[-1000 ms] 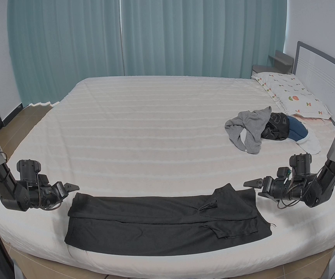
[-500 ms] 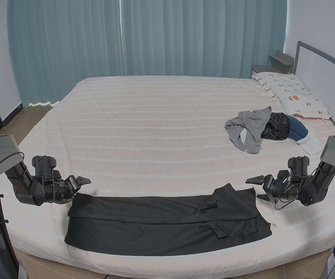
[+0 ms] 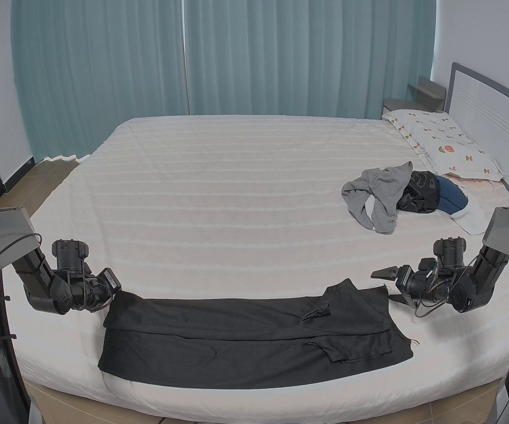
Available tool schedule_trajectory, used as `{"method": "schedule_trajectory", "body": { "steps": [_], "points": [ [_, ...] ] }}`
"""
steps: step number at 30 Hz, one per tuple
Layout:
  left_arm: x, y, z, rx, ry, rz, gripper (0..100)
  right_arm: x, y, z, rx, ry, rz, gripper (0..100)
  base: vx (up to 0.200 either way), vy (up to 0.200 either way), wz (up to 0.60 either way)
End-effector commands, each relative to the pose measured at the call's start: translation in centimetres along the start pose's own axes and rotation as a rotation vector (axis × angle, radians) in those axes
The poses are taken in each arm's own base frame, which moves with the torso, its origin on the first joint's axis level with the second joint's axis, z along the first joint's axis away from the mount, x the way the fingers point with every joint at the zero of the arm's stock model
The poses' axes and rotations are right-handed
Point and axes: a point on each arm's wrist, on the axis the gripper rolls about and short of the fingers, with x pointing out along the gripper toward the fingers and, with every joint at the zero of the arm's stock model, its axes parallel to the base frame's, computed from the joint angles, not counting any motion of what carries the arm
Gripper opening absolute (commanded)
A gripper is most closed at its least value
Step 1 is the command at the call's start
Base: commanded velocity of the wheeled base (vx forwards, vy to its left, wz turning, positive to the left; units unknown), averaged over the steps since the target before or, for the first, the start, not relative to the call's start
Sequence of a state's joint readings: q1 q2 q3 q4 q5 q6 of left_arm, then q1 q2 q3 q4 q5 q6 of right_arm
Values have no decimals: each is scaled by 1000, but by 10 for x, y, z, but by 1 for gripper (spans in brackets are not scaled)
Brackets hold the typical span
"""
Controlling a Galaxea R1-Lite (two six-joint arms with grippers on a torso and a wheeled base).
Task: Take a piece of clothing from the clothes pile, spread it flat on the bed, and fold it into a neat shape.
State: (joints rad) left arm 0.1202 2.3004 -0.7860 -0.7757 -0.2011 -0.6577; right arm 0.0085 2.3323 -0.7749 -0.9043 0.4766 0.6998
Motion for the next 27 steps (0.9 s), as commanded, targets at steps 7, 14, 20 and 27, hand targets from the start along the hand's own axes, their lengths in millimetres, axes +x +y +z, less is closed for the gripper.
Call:
{"method": "schedule_trajectory", "body": {
  "steps": [7,14,20,27],
  "points": [
    [-1,8,6,-31,-24,16,0,14,4,-1,-26,-8,-5,0,0,0,0],
    [-1,9,6,-36,-25,19,0,14,5,0,-30,-22,-17,0,0,0,0],
    [-1,9,10,-92,-52,9,0,15,6,9,-37,-90,-31,0,0,0,0],
    [-2,14,15,-109,-79,26,0,16,3,11,-30,-98,-35,0,0,0,0]
  ]
}}
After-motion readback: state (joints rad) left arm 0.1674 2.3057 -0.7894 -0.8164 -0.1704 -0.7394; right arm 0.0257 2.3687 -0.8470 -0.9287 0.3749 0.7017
